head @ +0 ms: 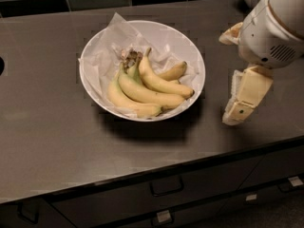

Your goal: Pick banana from white bowl

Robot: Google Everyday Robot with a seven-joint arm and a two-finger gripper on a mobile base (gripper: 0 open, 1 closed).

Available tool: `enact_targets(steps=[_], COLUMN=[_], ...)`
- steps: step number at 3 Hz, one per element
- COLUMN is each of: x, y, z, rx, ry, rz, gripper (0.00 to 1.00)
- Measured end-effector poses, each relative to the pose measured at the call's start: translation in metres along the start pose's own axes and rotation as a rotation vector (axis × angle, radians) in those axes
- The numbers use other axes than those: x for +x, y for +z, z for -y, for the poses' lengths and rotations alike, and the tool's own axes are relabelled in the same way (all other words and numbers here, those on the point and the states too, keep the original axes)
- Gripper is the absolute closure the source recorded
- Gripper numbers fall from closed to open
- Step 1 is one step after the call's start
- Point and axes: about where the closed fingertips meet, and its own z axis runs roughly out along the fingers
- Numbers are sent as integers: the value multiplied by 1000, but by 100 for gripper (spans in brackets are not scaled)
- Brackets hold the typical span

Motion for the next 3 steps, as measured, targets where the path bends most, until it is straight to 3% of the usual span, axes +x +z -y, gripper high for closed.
enact_targets(steps=[1, 2, 3], x=[-36, -78, -78], y=[22, 41, 41], z=[2, 8, 8], rx=[-25, -9, -9], ry=[-34, -45, -45], rz=[34, 87, 87], gripper=[0, 0, 0])
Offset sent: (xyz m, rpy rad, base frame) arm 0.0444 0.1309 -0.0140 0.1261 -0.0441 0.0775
